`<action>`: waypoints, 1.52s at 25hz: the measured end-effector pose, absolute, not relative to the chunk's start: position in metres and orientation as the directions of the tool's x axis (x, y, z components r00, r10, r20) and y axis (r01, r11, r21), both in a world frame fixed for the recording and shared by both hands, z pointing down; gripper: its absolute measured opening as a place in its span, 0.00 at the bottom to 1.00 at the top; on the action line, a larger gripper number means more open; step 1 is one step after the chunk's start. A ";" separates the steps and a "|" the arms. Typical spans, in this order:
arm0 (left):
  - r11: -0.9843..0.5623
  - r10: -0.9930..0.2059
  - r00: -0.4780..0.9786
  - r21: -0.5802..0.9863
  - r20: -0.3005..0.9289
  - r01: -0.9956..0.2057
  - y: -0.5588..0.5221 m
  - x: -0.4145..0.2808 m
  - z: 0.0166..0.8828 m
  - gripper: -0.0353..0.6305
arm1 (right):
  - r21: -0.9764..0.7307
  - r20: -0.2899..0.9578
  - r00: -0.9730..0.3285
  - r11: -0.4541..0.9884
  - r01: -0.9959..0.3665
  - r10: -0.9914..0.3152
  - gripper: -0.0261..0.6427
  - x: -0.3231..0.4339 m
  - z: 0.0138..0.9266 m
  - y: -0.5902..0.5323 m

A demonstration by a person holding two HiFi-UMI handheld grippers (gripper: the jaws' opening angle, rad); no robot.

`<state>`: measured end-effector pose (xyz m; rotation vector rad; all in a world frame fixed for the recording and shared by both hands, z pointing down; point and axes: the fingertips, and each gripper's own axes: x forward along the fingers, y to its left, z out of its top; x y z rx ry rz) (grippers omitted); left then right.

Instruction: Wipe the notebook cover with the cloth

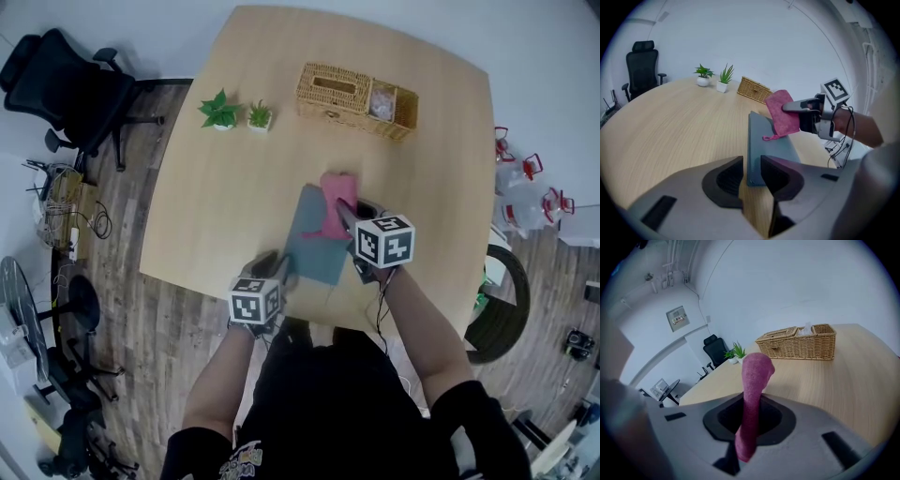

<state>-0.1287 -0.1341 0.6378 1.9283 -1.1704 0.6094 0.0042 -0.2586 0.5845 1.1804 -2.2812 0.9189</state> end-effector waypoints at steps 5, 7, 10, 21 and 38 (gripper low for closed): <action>-0.236 -0.570 0.430 0.362 0.700 -0.902 -0.127 -0.123 0.618 0.22 | -0.377 0.585 -0.602 0.475 -0.795 -0.543 0.13 0.013 0.571 -0.235; -0.227 -0.596 0.416 0.353 0.686 -0.908 -0.124 -0.119 0.608 0.22 | -0.377 0.573 -0.619 0.498 -0.781 -0.537 0.13 0.017 0.565 -0.226; -0.207 -0.643 0.389 0.340 0.660 -0.918 -0.116 -0.112 0.589 0.21 | -0.375 0.554 -0.645 0.534 -0.757 -0.526 0.13 0.024 0.554 -0.210; -0.062 -0.801 0.236 0.316 0.550 -0.947 -0.067 -0.094 0.523 0.07 | -0.358 0.460 -0.768 0.698 -0.620 -0.446 0.13 0.038 0.507 -0.153; 0.044 -0.863 0.112 0.294 0.493 -0.955 0.059 -0.171 0.485 0.07 | -0.400 0.443 -0.857 0.798 -0.452 -0.263 0.13 -0.073 0.497 -0.036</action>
